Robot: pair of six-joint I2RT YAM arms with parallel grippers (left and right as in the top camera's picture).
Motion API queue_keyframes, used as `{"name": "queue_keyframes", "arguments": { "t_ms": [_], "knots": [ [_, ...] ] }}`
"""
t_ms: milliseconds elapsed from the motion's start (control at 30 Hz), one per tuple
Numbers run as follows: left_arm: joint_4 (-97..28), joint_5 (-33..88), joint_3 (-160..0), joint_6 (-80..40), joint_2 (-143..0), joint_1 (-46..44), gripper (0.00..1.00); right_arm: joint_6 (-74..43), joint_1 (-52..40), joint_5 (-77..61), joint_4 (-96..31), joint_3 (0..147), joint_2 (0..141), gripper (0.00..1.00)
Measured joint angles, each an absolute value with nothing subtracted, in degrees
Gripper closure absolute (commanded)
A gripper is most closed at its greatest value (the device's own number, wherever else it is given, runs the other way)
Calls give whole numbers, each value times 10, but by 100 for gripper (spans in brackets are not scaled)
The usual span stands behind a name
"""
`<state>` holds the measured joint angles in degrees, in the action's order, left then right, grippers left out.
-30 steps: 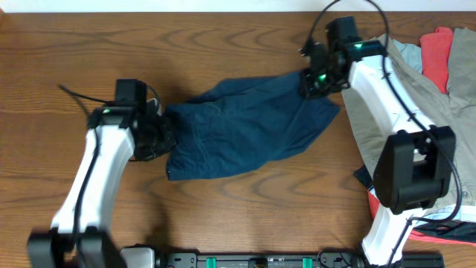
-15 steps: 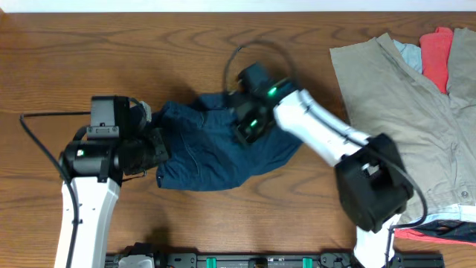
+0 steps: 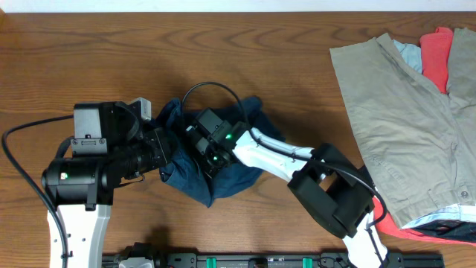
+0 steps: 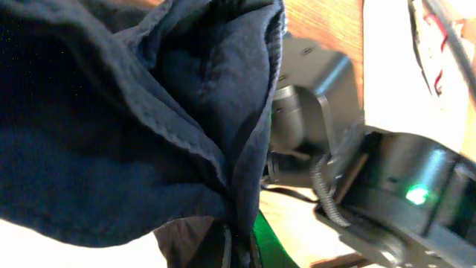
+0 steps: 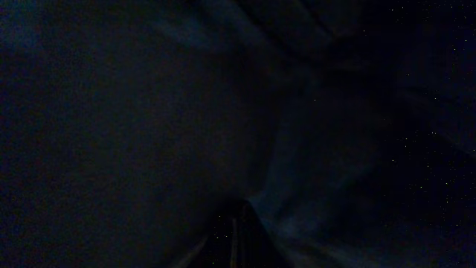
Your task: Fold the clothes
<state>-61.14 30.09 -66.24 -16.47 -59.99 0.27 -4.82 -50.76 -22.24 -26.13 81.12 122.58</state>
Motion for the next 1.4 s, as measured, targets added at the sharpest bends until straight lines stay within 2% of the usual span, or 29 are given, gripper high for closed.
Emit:
{"name": "queue_keyframes", "arguments": {
  "t_ms": [233,400,600,867,900,967,1033,1100,1167,1300,1400],
  "knots": [
    [-585,307,-663,-166,-624,2,94,-55,-488,-217,-291,824,1226,97],
    [-551,312,-664,-167,-683,-21,94,-55,-408,-213,-334,851,1205,97],
    [-439,313,-664,-193,-773,-86,94,-53,-281,-178,-379,873,1171,99],
    [-283,314,-664,-257,-881,-189,94,-27,-208,-145,-429,872,1172,99],
    [-270,314,-665,-267,-894,-200,92,-25,-207,-142,-429,872,1172,99],
    [-242,314,-665,-283,-924,-224,76,-23,-208,-133,-430,872,1172,97],
    [-201,316,-666,-296,-955,-247,57,-22,-208,-123,-431,872,1172,85],
    [-165,317,-666,-303,-979,-265,47,-19,-208,-112,-436,872,1172,85],
    [-148,319,-666,-312,-992,-276,41,-19,-208,-99,-442,872,1172,83],
    [-147,323,-666,-310,-989,-264,41,-30,-208,-48,-468,873,1172,79],
    [-154,326,-666,-300,-976,-223,41,-45,-203,-11,-486,877,1172,76]
  ]
}}
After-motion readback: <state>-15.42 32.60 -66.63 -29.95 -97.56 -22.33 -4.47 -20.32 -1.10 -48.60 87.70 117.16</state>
